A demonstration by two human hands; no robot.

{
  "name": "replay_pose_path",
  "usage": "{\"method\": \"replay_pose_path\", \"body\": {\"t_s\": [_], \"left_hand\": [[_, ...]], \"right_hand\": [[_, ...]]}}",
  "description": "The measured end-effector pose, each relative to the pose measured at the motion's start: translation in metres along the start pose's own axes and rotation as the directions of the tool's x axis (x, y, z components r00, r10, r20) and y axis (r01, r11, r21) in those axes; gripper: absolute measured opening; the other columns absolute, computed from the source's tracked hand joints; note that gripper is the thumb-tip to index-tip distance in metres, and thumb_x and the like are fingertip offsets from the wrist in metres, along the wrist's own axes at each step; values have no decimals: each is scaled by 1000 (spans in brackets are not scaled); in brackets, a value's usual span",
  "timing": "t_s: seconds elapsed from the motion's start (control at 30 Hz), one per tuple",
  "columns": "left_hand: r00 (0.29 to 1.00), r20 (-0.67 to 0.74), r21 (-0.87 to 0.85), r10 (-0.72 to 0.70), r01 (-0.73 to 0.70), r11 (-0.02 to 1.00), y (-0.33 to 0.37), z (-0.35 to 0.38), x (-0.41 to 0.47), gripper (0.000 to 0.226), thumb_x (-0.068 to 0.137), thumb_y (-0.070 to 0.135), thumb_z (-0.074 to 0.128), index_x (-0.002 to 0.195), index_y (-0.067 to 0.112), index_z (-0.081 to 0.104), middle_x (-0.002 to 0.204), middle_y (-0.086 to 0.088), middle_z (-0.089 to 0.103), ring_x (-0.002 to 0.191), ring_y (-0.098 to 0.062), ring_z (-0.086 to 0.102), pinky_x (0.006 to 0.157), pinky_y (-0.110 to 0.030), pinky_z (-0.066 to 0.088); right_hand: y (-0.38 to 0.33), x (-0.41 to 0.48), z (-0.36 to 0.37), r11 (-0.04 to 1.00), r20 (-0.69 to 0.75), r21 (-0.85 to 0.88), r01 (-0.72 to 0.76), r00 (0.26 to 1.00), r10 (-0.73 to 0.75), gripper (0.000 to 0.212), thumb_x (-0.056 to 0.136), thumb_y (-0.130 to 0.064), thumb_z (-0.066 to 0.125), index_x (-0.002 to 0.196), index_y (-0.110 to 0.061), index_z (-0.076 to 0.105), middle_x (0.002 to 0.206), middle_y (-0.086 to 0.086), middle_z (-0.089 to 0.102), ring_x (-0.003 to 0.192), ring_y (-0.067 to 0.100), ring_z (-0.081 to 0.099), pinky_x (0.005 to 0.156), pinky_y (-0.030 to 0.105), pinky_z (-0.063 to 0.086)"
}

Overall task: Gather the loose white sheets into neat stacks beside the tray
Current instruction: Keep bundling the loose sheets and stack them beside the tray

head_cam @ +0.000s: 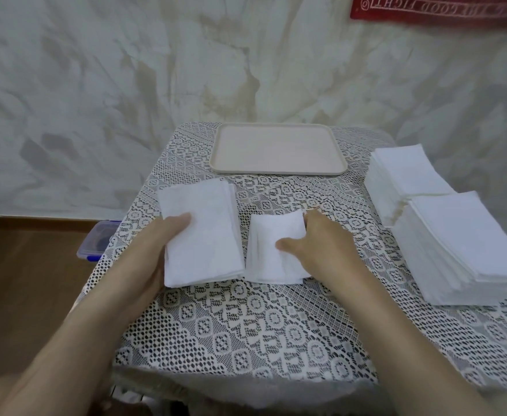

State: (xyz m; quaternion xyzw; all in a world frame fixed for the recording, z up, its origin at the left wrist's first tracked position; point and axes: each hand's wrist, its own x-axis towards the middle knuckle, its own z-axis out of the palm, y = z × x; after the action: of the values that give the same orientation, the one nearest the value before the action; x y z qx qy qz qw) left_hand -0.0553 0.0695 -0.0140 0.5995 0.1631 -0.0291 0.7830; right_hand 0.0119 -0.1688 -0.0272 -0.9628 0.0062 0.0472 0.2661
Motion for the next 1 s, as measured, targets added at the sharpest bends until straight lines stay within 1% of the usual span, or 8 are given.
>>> {"method": "replay_pose_path", "body": {"t_s": [0.2, 0.3, 0.5, 0.57, 0.67, 0.77, 0.93, 1.0], "left_hand": [[1000, -4, -5, 5, -5, 1000, -1, -2, 0, 60, 83, 38, 65, 137, 12, 62, 122, -8, 78, 110, -23, 76, 75, -33, 64], [1000, -8, 2, 9, -9, 1000, 0, -1, 1, 60, 83, 38, 65, 137, 13, 62, 122, -7, 78, 109, -22, 76, 84, -38, 59], [999, 4, -4, 32, -32, 999, 0, 3, 0, 46, 91, 42, 60, 128, 16, 68, 121, -5, 78, 108, -20, 76, 85, -37, 59], [999, 13, -7, 46, -46, 999, 0, 6, -1, 42, 95, 45, 56, 125, 18, 69, 117, -3, 80, 104, -17, 78, 75, -30, 64], [997, -10, 4, 75, -75, 997, 0, 10, 0, 48, 94, 45, 58, 134, 17, 65, 117, -4, 80, 103, -19, 78, 69, -27, 63], [995, -15, -9, 95, -95, 995, -1, 15, 2, 53, 92, 45, 60, 138, 18, 62, 118, -5, 79, 103, -21, 78, 68, -29, 64], [992, 22, 85, 124, -126, 988, -3, 34, 7, 38, 101, 44, 60, 129, 19, 64, 109, -4, 81, 94, -21, 79, 63, -29, 62], [991, 43, 122, 130, -134, 983, -7, 40, 10, 49, 94, 51, 67, 132, 21, 61, 115, -5, 79, 100, -24, 78, 72, -39, 63]], "right_hand": [[-5, -1, 0, 999, 28, 30, 37, 999, -37, 26, 91, -37, 69, 109, -19, 64, 103, 0, 70, 92, 26, 66, 80, 40, 54], [-5, -3, -1, 996, 9, 73, 60, 998, -61, 14, 92, -28, 64, 102, -19, 63, 96, 0, 68, 88, 26, 65, 79, 42, 54], [1, -2, -11, 868, 45, 497, -5, 999, -20, 30, 93, -23, 71, 119, -24, 57, 107, -6, 66, 98, 20, 65, 85, 41, 54], [5, -3, -12, 829, 69, 558, -34, 998, -6, 26, 94, -21, 71, 117, -22, 62, 108, -4, 69, 101, 21, 67, 85, 40, 54], [6, -6, -17, 817, 43, 577, 7, 998, -39, 10, 97, -19, 67, 106, -21, 71, 102, -1, 73, 99, 24, 68, 88, 46, 55], [3, -12, -30, 710, -27, 700, 75, 996, -79, 13, 97, -14, 67, 106, -20, 74, 100, -1, 78, 96, 22, 73, 91, 51, 58], [-3, -24, -63, 390, -112, 908, 152, 986, -124, 15, 95, -4, 65, 98, -16, 74, 95, 2, 80, 88, 18, 75, 85, 41, 61], [-4, -27, -72, 314, -103, 937, 151, 981, -162, 14, 93, -5, 66, 102, -12, 74, 101, 7, 80, 91, 21, 75, 85, 38, 62]]}}
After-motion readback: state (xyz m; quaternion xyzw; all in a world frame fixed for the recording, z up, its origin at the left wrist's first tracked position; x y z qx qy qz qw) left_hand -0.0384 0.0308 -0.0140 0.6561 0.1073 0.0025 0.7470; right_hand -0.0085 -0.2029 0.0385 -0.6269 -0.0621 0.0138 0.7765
